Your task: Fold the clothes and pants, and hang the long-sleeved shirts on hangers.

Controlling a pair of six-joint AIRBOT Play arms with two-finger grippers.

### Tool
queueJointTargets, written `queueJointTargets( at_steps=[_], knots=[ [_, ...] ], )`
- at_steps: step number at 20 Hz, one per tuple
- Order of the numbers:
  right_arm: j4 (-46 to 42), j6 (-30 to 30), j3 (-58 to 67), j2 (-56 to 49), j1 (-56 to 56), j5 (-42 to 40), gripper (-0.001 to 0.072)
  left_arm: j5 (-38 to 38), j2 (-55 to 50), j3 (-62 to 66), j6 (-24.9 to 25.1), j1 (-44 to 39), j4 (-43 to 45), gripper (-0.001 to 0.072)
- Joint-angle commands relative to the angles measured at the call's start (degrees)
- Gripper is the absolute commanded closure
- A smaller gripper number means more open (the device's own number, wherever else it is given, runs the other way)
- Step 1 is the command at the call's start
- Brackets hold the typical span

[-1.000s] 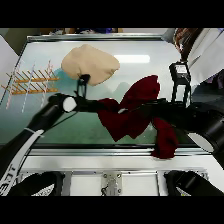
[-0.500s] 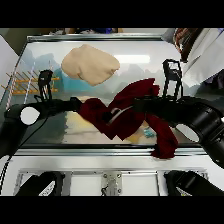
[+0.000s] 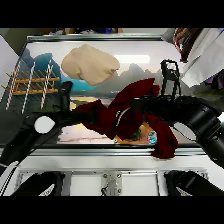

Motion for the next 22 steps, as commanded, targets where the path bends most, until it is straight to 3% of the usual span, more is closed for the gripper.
queueJointTargets(
  at_steps=[1,3,8,10,15,16,19,20,22],
  knots=[
    [0.1,0.0,0.0,0.0,0.0,0.0,0.0682,6.4,-5.7,-0.1,-6.6,-9.9,3.4,0.0027],
    [0.0,0.0,0.0,0.1,0.0,0.0,0.0682,7.1,-9.4,-0.1,-11.4,-12.5,5.7,0.0028],
    [0.0,0.0,0.0,0.1,0.0,0.0,0.0682,8.5,-13.1,-0.1,-14.5,-15.8,10.5,0.0028],
    [0.0,0.0,0.0,0.1,0.0,0.0,0.0682,8.6,-15.1,-0.1,-17.0,-14.1,12.6,0.0027],
    [0.0,0.0,0.0,0.0,0.0,0.2,0.0682,12.2,-19.4,0.0,-17.3,-8.4,9.8,0.0029],
    [0.0,0.0,0.0,0.0,0.0,0.4,0.0682,13.2,-19.6,0.0,-17.3,-7.6,8.7,0.0059],
    [0.0,-0.2,0.0,-0.1,-0.1,0.7,0.0682,15.3,-19.2,0.0,-17.2,-6.4,7.6,0.0578],
    [-0.2,-0.2,0.1,-0.1,-0.4,0.7,0.0683,15.5,-18.5,0.4,-17.2,-5.5,7.6,0.0679],
    [-0.1,-3.0,2.0,-0.3,-3.3,1.4,0.0684,11.1,-15.5,5.2,-13.3,-2.4,7.6,0.0679]
  ],
)
